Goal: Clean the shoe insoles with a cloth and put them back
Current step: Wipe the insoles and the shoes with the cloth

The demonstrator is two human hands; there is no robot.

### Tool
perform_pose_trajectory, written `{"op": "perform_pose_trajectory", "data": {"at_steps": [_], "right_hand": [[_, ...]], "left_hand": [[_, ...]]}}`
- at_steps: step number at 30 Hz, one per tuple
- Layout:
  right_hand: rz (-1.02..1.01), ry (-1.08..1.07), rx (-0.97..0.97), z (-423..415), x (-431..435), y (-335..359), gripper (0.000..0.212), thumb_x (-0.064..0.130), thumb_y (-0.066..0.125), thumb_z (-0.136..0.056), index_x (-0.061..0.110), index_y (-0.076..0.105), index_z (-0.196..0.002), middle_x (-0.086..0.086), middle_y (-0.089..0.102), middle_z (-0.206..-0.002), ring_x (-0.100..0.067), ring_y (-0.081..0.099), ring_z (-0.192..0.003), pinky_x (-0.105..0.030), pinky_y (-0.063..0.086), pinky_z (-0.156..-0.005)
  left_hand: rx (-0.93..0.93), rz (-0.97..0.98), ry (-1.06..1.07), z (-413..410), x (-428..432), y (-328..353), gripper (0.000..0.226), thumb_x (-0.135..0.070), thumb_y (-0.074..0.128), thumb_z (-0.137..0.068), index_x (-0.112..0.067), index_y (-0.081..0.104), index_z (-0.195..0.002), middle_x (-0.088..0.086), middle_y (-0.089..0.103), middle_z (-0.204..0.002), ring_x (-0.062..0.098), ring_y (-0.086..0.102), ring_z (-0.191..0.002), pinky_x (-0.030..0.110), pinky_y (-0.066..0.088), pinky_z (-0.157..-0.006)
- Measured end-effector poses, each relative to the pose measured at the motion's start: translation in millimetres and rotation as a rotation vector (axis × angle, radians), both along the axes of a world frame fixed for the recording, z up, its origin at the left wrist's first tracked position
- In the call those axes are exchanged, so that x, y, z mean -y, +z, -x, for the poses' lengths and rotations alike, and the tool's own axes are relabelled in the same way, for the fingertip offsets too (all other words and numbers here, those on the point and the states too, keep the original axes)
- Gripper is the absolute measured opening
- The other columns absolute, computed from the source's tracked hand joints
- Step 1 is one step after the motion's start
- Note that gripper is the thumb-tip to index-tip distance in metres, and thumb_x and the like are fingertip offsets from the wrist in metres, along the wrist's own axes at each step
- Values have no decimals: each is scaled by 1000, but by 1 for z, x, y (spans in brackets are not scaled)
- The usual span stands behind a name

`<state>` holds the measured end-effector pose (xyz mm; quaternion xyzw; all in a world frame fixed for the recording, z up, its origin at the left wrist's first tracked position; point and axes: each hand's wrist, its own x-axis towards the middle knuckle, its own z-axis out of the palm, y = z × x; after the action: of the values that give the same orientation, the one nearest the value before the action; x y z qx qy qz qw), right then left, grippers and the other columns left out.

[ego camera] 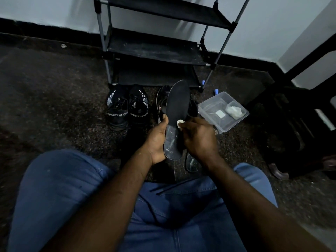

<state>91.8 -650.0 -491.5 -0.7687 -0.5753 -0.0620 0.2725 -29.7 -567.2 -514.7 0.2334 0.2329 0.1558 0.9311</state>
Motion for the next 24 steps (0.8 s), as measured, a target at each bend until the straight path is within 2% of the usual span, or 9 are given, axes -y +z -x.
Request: {"op": "perform_pose_trajectory", "data": {"at_steps": [2, 5, 9, 11, 14, 16, 19, 21, 24], "right_hand": [[-2, 4, -27, 6, -2, -2, 12, 11, 73, -86, 14, 82, -93, -5, 72, -88, -28, 66, -79, -37, 56, -70], [-11, 40, -50, 18, -5, -1, 11, 10, 75, -84, 16, 83, -87, -6, 71, -80, -27, 66, -71, -33, 52, -66], [-61, 35, -123, 33, -10, 7, 18, 10, 74, -82, 18, 83, -94, -3, 74, -86, -23, 67, -74, -26, 47, -70], [-58, 40, -138, 36, -12, 8, 19, 14, 71, -85, 20, 83, -98, -2, 73, -88, -23, 67, -76, -27, 50, -69], [6, 104, -47, 34, -9, 5, 20, 20, 65, -87, 21, 81, -99, -4, 69, -82, -27, 63, -76, -32, 50, -65], [52, 131, 49, 26, -6, 3, 18, 16, 69, -84, 19, 81, -97, -6, 65, -78, -30, 59, -73, -34, 48, -61], [69, 53, 84, 12, -7, 1, 18, 11, 72, -81, 17, 81, -96, -7, 66, -79, -32, 58, -75, -35, 48, -65], [64, -16, 72, 7, -8, -1, 16, 12, 71, -81, 18, 81, -93, -7, 69, -80, -32, 59, -76, -35, 49, -68], [67, -57, -2, 19, -5, -5, 16, 12, 74, -81, 21, 82, -91, -7, 73, -82, -32, 63, -76, -35, 53, -70]], "left_hand": [[-9, 37, 6, -1, -2, -3, 66, -63, 33, -103, -10, 62, -128, 11, 64, -114, 24, 61, -101, 37, 46, -95], [-16, 63, 30, 0, -5, -6, 57, -57, 34, -105, -12, 68, -116, 10, 73, -106, 23, 69, -97, 38, 49, -95], [-59, 18, 41, 0, -3, -6, 54, -52, 37, -105, -9, 68, -118, 12, 73, -109, 24, 71, -98, 37, 50, -95], [-57, 36, 60, 0, -5, -4, 53, -50, 39, -105, -9, 71, -111, 13, 73, -105, 24, 71, -95, 37, 51, -93], [-28, 71, 100, 0, -9, -5, 58, -46, 37, -106, -7, 78, -99, 13, 76, -101, 24, 74, -92, 37, 51, -94], [-19, 78, 113, -1, -11, -6, 63, -45, 33, -108, -6, 81, -94, 13, 77, -98, 23, 75, -88, 36, 53, -90], [-66, 60, 128, -3, -12, -7, 60, -50, 32, -107, -7, 75, -108, 12, 76, -98, 23, 73, -87, 35, 54, -85], [-86, 41, 119, -4, -11, -4, 61, -56, 31, -106, -9, 65, -122, 12, 73, -106, 24, 69, -95, 37, 51, -90], [-174, -8, 116, -8, -13, -7, 72, -69, 28, -101, -13, 62, -129, 13, 69, -117, 31, 64, -112, 40, 49, -102]]}}
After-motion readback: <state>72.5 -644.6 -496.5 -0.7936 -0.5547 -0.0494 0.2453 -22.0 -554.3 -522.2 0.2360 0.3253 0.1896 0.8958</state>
